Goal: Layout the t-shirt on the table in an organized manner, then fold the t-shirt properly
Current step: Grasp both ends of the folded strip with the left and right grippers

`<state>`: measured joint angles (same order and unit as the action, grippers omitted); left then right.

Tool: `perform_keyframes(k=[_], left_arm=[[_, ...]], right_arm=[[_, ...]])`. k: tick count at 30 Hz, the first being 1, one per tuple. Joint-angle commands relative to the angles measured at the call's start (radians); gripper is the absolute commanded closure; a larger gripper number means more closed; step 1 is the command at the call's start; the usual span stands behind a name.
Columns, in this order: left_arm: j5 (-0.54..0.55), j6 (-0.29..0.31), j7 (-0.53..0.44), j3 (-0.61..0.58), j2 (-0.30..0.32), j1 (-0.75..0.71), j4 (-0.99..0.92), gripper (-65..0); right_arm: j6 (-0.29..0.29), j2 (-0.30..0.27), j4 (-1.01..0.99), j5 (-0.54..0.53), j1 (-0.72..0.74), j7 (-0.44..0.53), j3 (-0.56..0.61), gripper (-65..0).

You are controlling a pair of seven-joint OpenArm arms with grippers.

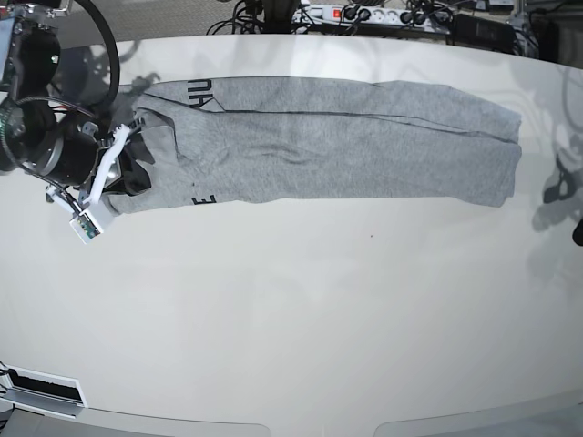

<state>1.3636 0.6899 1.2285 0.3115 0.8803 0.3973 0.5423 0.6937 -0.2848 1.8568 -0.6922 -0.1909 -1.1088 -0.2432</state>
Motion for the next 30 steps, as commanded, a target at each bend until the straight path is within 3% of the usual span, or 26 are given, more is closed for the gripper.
perform_keyframes(k=[1,9,16,20,24,30], left_arm=[[0.023,0.008,-0.003,0.029,0.031,-0.001,0.012,-34.4],[0.026,0.008,-0.006,0.149,0.000,-0.190,0.012,-34.5],[0.025,0.008,-0.029,0.149,-0.063,-0.284,0.012,-34.8],[0.026,0.008,0.035,0.147,-0.106,-0.284,0.023,-34.8],[0.026,0.008,0.040,0.146,-0.138,-0.286,0.044,-34.7],[-0.003,0.008,-0.022,0.068,-0.153,-0.282,0.048,-34.7]], right_arm=[[0.004,-0.007,-0.021,0.007,0.011,0.040,-0.003,0.0],[0.004,0.002,-0.317,0.021,0.076,0.061,-0.004,0.0],[0.004,0.002,-0.319,0.016,0.069,0.042,-0.003,0.0],[0.004,0.002,-0.319,0.013,0.069,0.042,-0.003,0.0],[0.004,0.002,-0.319,0.012,0.069,0.033,-0.003,0.0],[0.004,0.002,-0.319,-0.010,0.070,0.019,-0.003,0.0]])
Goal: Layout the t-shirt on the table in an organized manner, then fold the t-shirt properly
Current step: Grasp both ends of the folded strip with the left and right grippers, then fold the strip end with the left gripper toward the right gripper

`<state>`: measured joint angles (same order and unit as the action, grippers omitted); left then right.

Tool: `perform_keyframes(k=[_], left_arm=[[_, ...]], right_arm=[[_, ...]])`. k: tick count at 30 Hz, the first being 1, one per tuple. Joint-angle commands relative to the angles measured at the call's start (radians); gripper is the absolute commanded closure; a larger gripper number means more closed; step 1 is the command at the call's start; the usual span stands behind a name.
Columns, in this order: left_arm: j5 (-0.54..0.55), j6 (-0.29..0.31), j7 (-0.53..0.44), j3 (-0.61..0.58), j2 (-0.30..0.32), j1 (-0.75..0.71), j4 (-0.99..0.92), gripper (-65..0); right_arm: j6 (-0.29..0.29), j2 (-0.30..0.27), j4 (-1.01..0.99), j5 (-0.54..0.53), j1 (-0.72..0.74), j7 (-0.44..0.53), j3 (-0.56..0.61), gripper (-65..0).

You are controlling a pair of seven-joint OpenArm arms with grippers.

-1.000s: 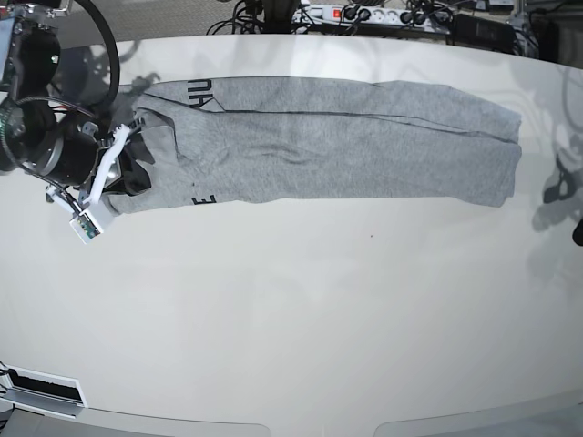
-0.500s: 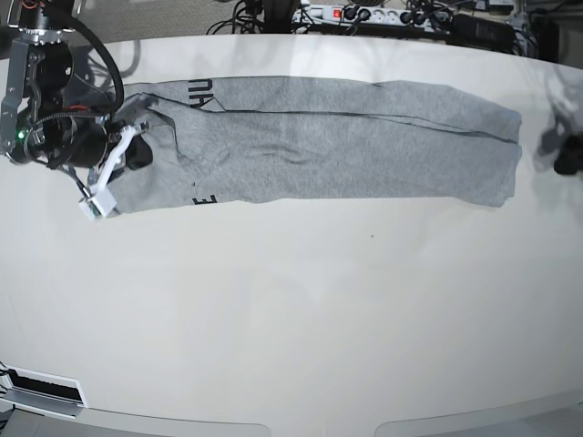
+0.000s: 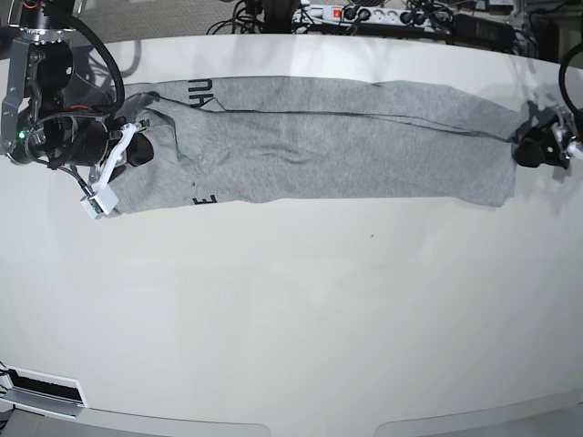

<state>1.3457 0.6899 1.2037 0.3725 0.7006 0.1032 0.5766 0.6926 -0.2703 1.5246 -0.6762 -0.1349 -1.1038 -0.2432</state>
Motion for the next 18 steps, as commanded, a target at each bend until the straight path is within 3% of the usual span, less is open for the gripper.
perform_keyframes(k=[1,6,11,18], left_arm=[[-0.008,0.008,-0.027,-0.015,0.027,0.014,0.015,-34.7],[-0.106,0.008,-0.126,-0.097,0.023,0.014,0.054,-34.7],[-0.200,0.008,-0.210,-0.104,-0.004,0.014,0.061,-34.7],[-0.210,0.008,-0.117,-0.104,-0.069,0.013,0.084,-34.7]], right_arm=[[0.006,-0.012,0.013,-0.039,0.014,0.014,-0.003,0.0],[0.006,-0.013,0.013,-0.053,0.013,-0.011,-0.004,0.0],[0.006,-0.012,0.013,-0.053,0.013,-0.015,-0.004,0.0],[0.006,-0.012,0.013,-0.057,0.016,-0.015,-0.004,0.0]])
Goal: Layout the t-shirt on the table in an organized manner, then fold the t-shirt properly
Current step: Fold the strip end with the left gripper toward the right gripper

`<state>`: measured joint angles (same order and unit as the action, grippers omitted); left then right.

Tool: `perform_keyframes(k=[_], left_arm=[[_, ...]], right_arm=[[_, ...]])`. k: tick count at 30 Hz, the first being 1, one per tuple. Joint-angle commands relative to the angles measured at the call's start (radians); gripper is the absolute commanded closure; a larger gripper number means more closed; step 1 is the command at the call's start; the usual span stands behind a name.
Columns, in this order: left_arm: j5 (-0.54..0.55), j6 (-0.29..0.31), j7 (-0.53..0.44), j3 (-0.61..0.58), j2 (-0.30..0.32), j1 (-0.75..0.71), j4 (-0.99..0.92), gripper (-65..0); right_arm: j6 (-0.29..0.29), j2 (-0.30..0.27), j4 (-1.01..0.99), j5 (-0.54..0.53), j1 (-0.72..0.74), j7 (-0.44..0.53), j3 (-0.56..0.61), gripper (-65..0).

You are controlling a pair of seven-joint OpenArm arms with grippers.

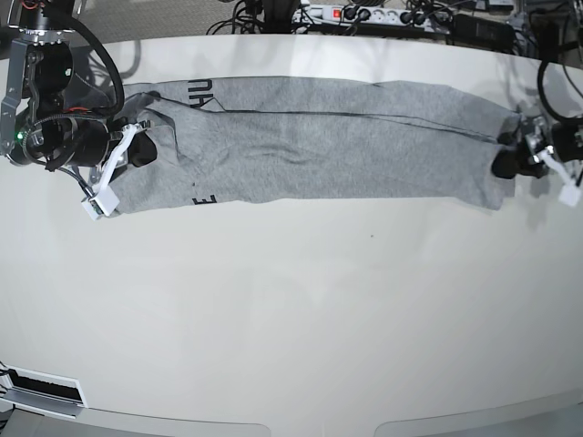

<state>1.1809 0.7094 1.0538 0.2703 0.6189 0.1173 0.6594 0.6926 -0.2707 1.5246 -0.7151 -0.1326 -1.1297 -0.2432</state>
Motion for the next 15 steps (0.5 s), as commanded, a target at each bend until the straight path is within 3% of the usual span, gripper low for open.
perform_keyframes(k=[1,4,6,10,15], left_arm=[[-0.037,-0.011,0.048,-0.002,0.006,-0.001,0.006,-34.7],[0.026,-0.011,0.082,-0.003,0.001,-0.001,0.008,-34.3],[0.052,-0.011,0.084,-0.003,0.004,0.000,0.009,-29.6],[0.051,-0.011,0.104,-0.003,0.006,0.000,0.039,-1.0],[0.051,-0.011,0.106,-0.003,0.048,-0.001,0.113,0.0]], right_arm=[[0.006,-0.012,0.013,-0.018,0.014,0.011,-0.004,0.0],[0.006,-0.012,0.013,-0.018,0.014,0.011,-0.004,0.0],[0.006,-0.012,0.013,-0.018,0.014,0.011,-0.004,0.0],[0.006,-0.012,0.013,-0.022,0.014,0.011,-0.004,0.0],[0.006,-0.012,0.014,-0.100,0.014,0.010,-0.004,0.0]])
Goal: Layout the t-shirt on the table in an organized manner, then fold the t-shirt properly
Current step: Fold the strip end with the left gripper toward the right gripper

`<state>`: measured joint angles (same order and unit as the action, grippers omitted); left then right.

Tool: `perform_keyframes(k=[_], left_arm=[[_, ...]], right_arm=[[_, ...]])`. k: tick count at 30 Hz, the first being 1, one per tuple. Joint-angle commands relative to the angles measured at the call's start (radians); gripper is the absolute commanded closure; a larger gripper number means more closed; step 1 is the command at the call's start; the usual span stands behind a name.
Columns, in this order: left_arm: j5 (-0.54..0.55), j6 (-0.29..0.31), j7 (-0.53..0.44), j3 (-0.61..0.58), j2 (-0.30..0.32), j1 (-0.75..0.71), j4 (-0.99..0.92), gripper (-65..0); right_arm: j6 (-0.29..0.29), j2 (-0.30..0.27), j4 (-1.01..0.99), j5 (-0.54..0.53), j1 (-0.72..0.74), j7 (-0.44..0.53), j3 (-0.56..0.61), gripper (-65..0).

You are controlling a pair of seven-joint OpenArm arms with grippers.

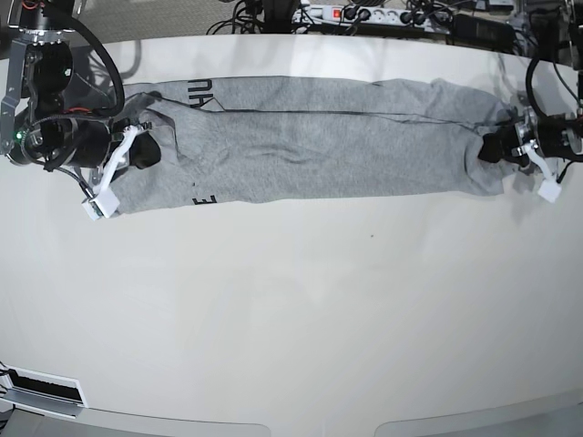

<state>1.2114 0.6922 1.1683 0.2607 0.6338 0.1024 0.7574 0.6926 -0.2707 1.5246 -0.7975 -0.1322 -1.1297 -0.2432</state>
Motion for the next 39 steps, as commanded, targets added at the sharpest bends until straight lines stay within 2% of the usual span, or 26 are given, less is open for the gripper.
perform_keyframes(k=[1,8,13,23,25,29,31,39], left_arm=[[0.021,0.006,-0.009,0.007,0.048,0.014,0.028,0.0],[0.020,0.006,-0.038,0.007,0.127,0.014,0.055,0.0],[0.021,0.006,-0.042,0.007,0.177,0.014,0.055,0.0],[0.021,0.006,-0.041,0.007,0.278,0.014,0.114,0.0],[0.049,0.006,-0.014,0.007,0.287,0.014,0.135,0.0],[0.272,0.006,0.176,0.007,0.286,0.014,0.187,0.0],[0.272,0.006,0.224,0.006,0.279,0.010,0.222,0.0],[0.272,0.006,0.225,0.006,0.261,-0.093,0.435,0.0]], right_arm=[[0.006,-0.012,0.019,-0.022,0.014,0.011,-0.004,0.0],[0.006,-0.012,0.154,-0.031,0.016,0.007,-0.004,0.0],[0.006,-0.012,0.266,-0.040,0.016,-0.031,-0.005,0.0],[0.006,-0.012,0.279,-0.037,0.011,-0.041,-0.006,0.0],[0.006,-0.011,0.279,-0.037,0.011,-0.040,-0.006,0.0],[0.006,-0.011,0.279,-0.037,0.011,-0.040,-0.006,0.0],[0.006,-0.009,0.279,-0.037,0.011,-0.035,-0.005,0.0],[0.006,0.045,0.279,-0.036,0.011,-0.034,-0.005,0.0]])
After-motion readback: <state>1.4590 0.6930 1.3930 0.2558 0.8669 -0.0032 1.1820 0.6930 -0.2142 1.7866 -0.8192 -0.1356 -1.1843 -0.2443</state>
